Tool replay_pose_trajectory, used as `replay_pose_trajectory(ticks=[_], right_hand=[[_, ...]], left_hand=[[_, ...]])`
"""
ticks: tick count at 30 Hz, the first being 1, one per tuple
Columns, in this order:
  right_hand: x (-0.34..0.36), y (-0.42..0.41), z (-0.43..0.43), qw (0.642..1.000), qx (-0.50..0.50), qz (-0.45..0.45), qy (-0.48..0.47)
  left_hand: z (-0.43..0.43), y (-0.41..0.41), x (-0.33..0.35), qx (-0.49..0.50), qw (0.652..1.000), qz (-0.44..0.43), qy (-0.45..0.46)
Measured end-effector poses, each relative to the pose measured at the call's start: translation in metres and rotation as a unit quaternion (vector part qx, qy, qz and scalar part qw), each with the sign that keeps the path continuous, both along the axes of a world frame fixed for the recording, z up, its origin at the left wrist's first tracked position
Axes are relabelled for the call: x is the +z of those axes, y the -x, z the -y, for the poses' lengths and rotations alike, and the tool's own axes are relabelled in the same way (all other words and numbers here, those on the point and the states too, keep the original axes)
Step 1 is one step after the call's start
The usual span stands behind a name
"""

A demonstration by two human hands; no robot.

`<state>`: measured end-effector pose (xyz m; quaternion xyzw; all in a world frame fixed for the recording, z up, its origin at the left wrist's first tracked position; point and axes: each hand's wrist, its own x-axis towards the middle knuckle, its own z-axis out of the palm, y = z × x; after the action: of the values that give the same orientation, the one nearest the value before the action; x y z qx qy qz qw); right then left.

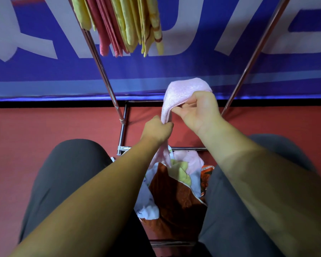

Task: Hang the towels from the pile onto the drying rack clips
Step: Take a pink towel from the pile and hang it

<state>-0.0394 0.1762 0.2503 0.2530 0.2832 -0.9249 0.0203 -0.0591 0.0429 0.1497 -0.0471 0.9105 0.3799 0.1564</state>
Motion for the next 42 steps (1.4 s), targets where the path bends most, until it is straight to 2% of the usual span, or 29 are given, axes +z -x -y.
replay_pose_trajectory(ticks=[5, 11, 17, 22, 25, 30, 38, 42], right_hand=[[-0.005, 0.003, 0.004, 1.0, 0.012, -0.004, -0.007], [-0.003, 0.007, 0.006, 1.0, 0.012, -0.017, -0.011], [-0.005, 0.009, 0.001, 0.999, -0.017, -0.008, -0.051], [-0.005, 0.008, 0.001, 0.998, -0.035, 0.009, -0.043], [-0.006, 0.007, 0.001, 0.998, -0.043, 0.025, -0.043], [-0.003, 0.005, 0.001, 0.998, -0.028, -0.005, -0.052], [-0.005, 0.006, 0.004, 0.989, 0.025, -0.019, -0.142], [-0.01, 0.011, 0.003, 0.985, -0.023, 0.019, -0.169]], left_hand=[[-0.012, -0.005, 0.012, 0.014, 0.997, -0.072, -0.02], [0.0, 0.003, -0.004, 0.012, 0.998, -0.024, 0.052], [0.01, 0.01, -0.008, 0.044, 0.998, -0.022, 0.031], [0.008, 0.012, -0.018, 0.067, 0.997, -0.026, 0.009], [0.008, 0.009, -0.015, 0.064, 0.997, -0.032, 0.001], [0.012, 0.01, -0.013, 0.041, 0.999, 0.007, 0.005], [0.008, 0.004, -0.017, -0.017, 0.995, 0.006, 0.103], [0.007, 0.001, -0.013, 0.013, 0.996, -0.006, 0.089]])
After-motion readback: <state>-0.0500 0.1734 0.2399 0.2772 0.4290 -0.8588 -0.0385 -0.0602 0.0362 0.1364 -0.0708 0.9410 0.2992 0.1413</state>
